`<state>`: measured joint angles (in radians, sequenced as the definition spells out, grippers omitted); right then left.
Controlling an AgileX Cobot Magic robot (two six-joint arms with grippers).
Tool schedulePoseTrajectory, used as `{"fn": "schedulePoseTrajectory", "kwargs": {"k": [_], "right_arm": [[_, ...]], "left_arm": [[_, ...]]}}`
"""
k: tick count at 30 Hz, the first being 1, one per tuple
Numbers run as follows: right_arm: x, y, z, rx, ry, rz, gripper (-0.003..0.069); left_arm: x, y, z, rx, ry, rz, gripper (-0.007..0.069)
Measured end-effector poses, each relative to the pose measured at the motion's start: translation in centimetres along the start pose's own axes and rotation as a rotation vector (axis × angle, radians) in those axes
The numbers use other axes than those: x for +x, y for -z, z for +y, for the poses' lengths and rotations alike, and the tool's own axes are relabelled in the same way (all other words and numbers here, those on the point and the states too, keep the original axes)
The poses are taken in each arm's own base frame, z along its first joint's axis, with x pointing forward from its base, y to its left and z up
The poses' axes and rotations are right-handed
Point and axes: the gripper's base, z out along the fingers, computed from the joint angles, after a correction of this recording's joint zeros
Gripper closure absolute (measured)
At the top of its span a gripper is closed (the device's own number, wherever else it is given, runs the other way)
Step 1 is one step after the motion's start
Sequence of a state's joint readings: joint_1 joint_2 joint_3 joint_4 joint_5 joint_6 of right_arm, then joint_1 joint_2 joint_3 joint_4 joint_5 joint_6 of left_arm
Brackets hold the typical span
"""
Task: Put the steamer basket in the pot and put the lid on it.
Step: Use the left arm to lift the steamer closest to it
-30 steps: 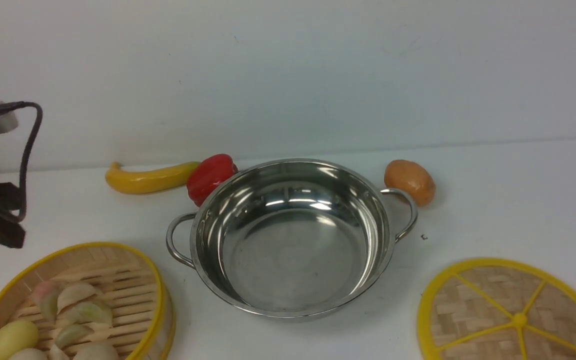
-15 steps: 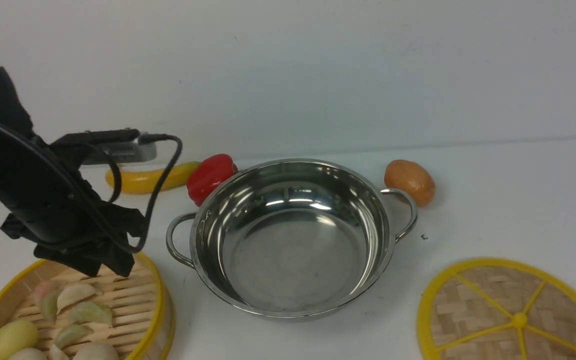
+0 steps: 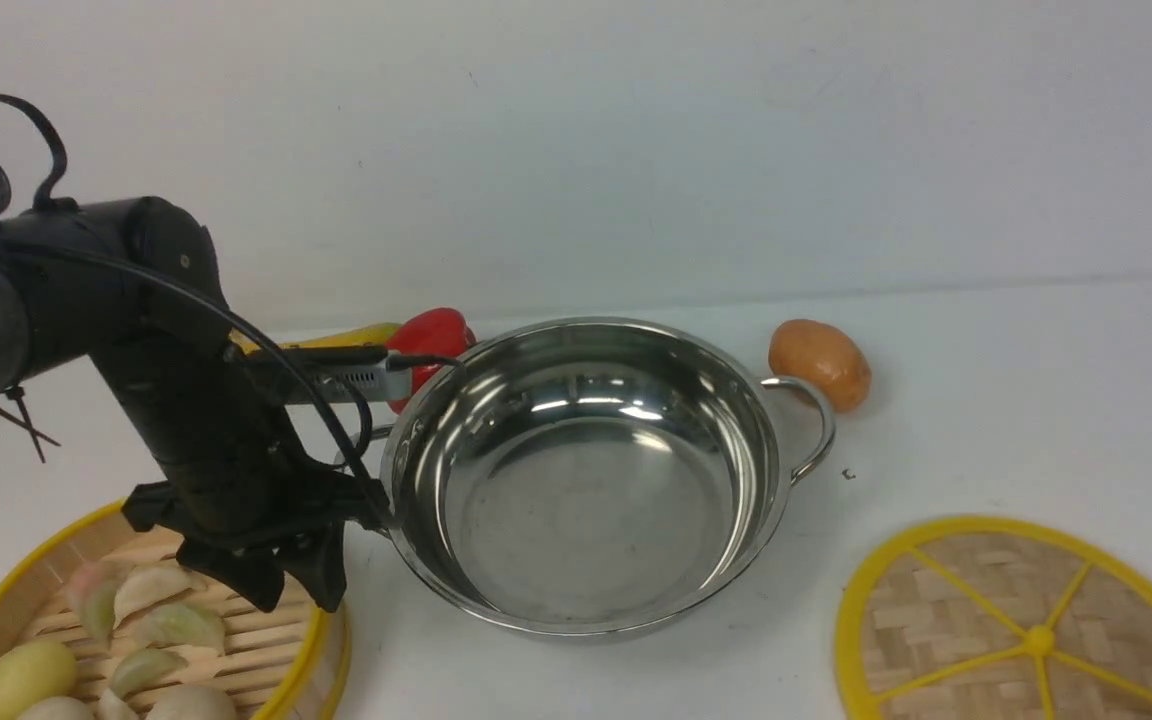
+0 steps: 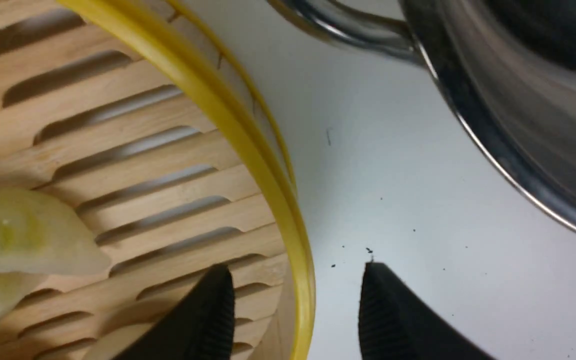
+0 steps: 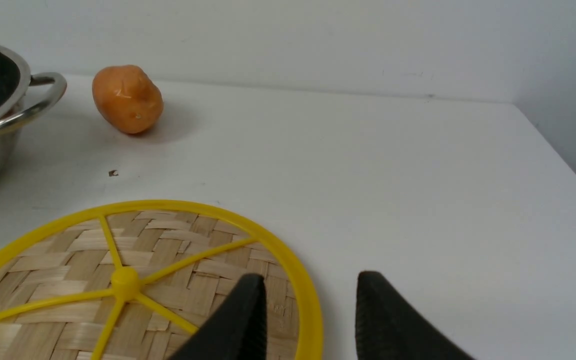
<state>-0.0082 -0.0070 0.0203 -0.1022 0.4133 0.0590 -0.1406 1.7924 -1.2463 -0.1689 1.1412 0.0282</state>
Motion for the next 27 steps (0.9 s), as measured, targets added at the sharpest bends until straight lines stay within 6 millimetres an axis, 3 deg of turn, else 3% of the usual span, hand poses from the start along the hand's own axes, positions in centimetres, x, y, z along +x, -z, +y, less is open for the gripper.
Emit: {"fn": "schedulePoseTrajectory", "kwargs": {"k": [9,27], "right_arm": [[0.0,0.0,0.0,0.000,0.000,0.000,0.0418],[0.0,0.0,0.0,0.000,0.000,0.000,0.0418]], "left_arm": [[-0.8,-2.3,0.4,-0.018,0.031,0.039,0.0302],[-1.2,-3.1,0.5,-0.020,0.033,0.042,0.0302]]}}
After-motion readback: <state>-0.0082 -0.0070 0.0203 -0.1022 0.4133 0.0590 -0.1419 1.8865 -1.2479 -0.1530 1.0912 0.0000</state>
